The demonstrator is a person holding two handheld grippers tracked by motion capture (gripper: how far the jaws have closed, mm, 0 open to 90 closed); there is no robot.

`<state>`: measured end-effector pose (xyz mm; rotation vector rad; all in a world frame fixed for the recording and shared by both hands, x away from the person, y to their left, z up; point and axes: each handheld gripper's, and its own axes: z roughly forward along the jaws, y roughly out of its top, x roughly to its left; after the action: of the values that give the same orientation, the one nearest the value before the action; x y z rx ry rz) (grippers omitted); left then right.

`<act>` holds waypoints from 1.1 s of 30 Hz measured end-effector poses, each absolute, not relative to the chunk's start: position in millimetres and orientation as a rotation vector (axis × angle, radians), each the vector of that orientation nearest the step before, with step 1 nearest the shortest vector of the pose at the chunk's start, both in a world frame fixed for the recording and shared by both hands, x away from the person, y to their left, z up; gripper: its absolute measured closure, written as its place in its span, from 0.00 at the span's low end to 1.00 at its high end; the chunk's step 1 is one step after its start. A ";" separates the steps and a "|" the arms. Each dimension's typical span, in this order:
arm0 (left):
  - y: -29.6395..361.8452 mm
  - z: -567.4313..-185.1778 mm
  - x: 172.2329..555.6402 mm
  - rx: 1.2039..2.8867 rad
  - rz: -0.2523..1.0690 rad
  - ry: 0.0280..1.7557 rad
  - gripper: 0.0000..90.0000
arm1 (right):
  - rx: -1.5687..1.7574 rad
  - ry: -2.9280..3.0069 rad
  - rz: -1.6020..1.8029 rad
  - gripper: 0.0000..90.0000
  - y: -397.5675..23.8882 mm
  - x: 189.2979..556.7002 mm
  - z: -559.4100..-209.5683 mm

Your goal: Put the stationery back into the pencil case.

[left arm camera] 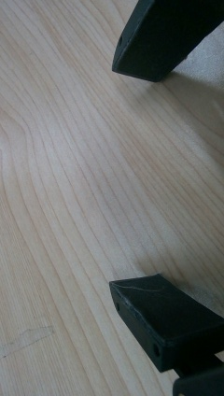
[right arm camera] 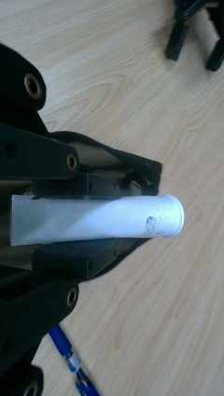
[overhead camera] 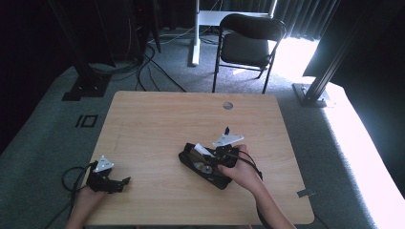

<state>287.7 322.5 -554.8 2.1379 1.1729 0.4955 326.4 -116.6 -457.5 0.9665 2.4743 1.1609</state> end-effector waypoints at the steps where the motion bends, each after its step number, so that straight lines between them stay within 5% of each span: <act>1: 322.5 -554.8 287.7 2.138 0.496 1.173 0.01 | 0.960 2.494 1.135 0.78 -115.4 327.0 -459.3; 33: 322.5 -554.7 287.7 2.138 0.495 1.173 0.01 | 0.885 2.751 0.732 0.78 -75.1 354.4 -500.0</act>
<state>287.7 322.5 -554.7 2.1384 1.1725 0.4954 354.4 -75.1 -500.0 0.8854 2.7513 0.7322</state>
